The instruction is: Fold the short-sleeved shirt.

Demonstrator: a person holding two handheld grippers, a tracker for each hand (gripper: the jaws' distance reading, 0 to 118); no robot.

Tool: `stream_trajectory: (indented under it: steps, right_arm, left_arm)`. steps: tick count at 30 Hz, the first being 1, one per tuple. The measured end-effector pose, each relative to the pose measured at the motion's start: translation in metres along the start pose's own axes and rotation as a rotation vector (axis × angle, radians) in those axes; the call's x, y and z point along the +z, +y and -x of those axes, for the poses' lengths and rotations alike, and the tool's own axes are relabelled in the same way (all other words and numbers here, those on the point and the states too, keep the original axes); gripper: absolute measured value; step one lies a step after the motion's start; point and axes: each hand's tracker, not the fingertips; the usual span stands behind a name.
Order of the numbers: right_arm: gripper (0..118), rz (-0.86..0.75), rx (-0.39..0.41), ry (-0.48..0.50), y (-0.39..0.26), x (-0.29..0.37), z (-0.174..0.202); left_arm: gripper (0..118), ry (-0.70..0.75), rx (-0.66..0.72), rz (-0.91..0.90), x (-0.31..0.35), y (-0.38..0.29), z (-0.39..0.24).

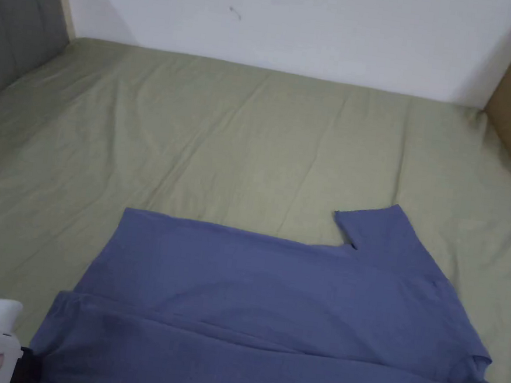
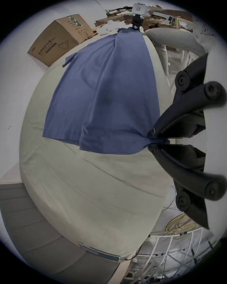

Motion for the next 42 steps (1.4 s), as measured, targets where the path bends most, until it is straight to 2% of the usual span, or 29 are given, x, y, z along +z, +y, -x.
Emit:
stream_trajectory:
  steps: [2,3,4,5,7,8,11,14,15,16,17,18,19,20,22,25,29,30,31,32,33,35,38,39,42]
  right_arm:
    - [7,-0.001,-0.007,0.003,0.0,-0.007,-0.001]
    - [7,-0.003,-0.003,-0.001,0.001,-0.01,-0.001]
    - [13,-0.007,0.008,-0.001,0.003,-0.009,0.002]
    - [27,-0.012,0.027,-0.009,0.004,-0.008,0.004]
    - [74,-0.062,0.065,-0.043,0.009,0.001,0.009]
    - [74,-0.068,0.073,-0.046,0.014,0.006,0.011]
    - [74,-0.13,0.083,-0.018,0.034,0.024,0.018]
    - [74,-0.178,0.095,0.032,0.059,0.032,0.031]
    - [74,-0.188,0.103,0.044,0.068,0.032,0.035]
    - [69,-0.198,0.11,0.053,0.074,0.031,0.04]
    - [55,-0.211,0.119,0.059,0.079,0.029,0.044]
    - [25,-0.222,0.115,0.057,0.083,0.024,0.047]
    - [0,-0.23,0.088,0.051,0.085,0.018,0.048]
    - [0,-0.235,0.035,0.077,0.088,0.012,0.047]
    - [0,-0.195,0.003,0.144,0.089,-0.003,0.045]
    - [0,-0.159,0.06,0.079,0.097,-0.023,0.052]
    - [0,-0.172,0.048,0.092,0.135,-0.037,0.056]
    - [2,-0.189,0.054,0.076,0.149,-0.041,0.058]
    - [33,-0.194,0.078,0.058,0.163,-0.046,0.06]
    - [72,-0.176,0.098,0.043,0.181,-0.055,0.063]
    - [95,-0.134,0.113,0.026,0.196,-0.066,0.065]
    - [96,-0.146,0.143,0.049,0.223,-0.085,0.069]
    - [95,-0.074,0.186,-0.016,0.249,-0.115,0.079]
    - [94,-0.056,0.219,-0.009,0.252,-0.125,0.078]
    - [85,-0.015,0.229,-0.005,0.261,-0.147,0.082]
  left_arm:
    - [6,0.028,-0.031,-0.023,-0.002,-0.001,-0.003]
    - [11,0.024,-0.023,-0.019,-0.003,0.0,-0.005]
    - [33,0.025,-0.023,0.008,-0.003,0.002,-0.007]
    - [56,0.04,-0.029,0.012,0.002,0.004,-0.014]
    - [99,0.062,-0.055,-0.001,0.009,0.008,-0.015]
    - [101,0.063,-0.053,-0.008,0.015,0.012,-0.015]
    - [98,0.039,-0.027,-0.11,0.032,0.034,-0.008]
    - [89,-0.024,-0.003,-0.169,0.049,0.059,-0.016]
    - [74,-0.051,0.007,-0.203,0.05,0.068,-0.02]
    - [40,-0.07,0.008,-0.222,0.049,0.076,-0.023]
    - [13,-0.057,-0.002,-0.211,0.044,0.083,-0.026]
    - [1,-0.047,-0.011,-0.213,0.037,0.089,-0.03]
    - [0,-0.05,-0.013,-0.214,0.032,0.094,-0.033]
    - [0,-0.058,-0.004,-0.207,0.026,0.099,-0.035]
    - [0,-0.084,0.011,-0.205,0.013,0.106,-0.04]
    - [0,-0.076,-0.01,-0.178,-0.002,0.119,-0.045]
    - [0,-0.04,-0.051,-0.167,-0.014,0.14,-0.049]
    - [0,-0.038,-0.055,-0.165,-0.017,0.146,-0.049]
    - [0,-0.037,-0.053,-0.16,-0.021,0.151,-0.049]
    - [0,-0.032,-0.053,-0.156,-0.024,0.156,-0.05]
    - [0,-0.03,-0.062,-0.158,-0.028,0.16,-0.052]
    - [0,-0.024,-0.077,-0.15,-0.035,0.168,-0.055]
    - [0,-0.018,-0.098,-0.134,-0.044,0.176,-0.058]
    - [0,-0.006,-0.1,-0.138,-0.047,0.178,-0.057]
    - [0,-0.002,-0.094,-0.127,-0.057,0.184,-0.054]
